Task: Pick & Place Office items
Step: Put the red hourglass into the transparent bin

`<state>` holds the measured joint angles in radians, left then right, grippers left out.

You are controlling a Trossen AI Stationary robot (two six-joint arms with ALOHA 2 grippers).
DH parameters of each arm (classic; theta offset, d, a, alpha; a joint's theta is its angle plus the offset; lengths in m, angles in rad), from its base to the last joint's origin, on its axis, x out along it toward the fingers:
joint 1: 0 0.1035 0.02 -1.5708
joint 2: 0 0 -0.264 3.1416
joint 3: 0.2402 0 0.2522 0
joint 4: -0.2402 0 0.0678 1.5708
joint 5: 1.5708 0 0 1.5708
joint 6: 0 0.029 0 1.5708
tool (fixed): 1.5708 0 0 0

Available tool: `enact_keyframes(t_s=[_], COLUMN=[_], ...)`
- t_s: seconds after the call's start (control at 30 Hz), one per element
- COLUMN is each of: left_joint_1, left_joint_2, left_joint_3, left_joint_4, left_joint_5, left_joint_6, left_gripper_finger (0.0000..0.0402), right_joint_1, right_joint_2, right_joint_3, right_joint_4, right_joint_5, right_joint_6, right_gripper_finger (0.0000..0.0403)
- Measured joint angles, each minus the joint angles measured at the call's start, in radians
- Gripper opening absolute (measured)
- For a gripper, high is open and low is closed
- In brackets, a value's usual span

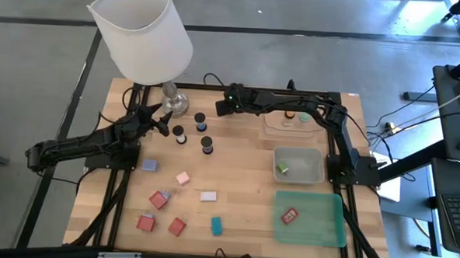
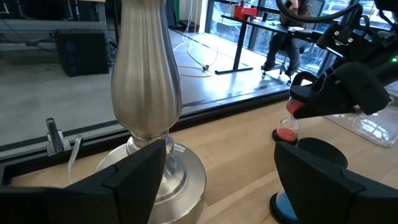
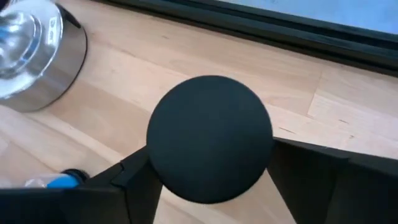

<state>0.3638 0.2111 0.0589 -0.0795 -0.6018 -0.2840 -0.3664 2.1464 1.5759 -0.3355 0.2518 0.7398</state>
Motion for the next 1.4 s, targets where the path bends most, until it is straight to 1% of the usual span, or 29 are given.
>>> enact_keyframes(t_s=[0.27,0.37,0.47,0.63,0.77,0.93,1.1,1.3,1.4], left_joint_1=[0.000,0.000,0.000,0.000,0.000,0.000,0.000,0.000,0.000], left_joint_2=[0.000,0.000,0.000,0.000,0.000,0.000,0.000,0.000,0.000], left_joint_3=[0.000,0.000,0.000,0.000,0.000,0.000,0.000,0.000,0.000], left_joint_4=[0.000,0.000,0.000,0.000,0.000,0.000,0.000,0.000,0.000], left_joint_5=[0.000,0.000,0.000,0.000,0.000,0.000,0.000,0.000,0.000], left_joint_6=[0.000,0.000,0.000,0.000,0.000,0.000,0.000,0.000,0.000], left_gripper_finger=[0.0297,0.0297,0.0297,0.0297,0.0297,0.0297,0.0297,0.0297,0.0297], right_joint_1=[0.000,0.000,0.000,0.000,0.000,0.000,0.000,0.000,-0.001], right_joint_2=[-0.001,-0.001,-0.001,-0.002,-0.002,-0.002,-0.002,-0.002,-0.019], right_joint_3=[0.000,0.000,0.000,0.001,0.001,0.001,0.001,0.001,0.000], right_joint_4=[0.012,0.019,0.035,0.044,0.044,0.044,0.045,0.045,0.045], right_joint_5=[0.003,0.032,0.064,0.073,0.073,0.073,0.072,0.070,0.055], right_joint_6=[0.012,0.011,-0.001,-0.008,-0.008,-0.022,-0.041,-0.045,-0.045], right_gripper_finger=[0.0324,0.0341,0.0351,0.0353,0.0344,0.0319,0.0284,0.0232,0.0212])
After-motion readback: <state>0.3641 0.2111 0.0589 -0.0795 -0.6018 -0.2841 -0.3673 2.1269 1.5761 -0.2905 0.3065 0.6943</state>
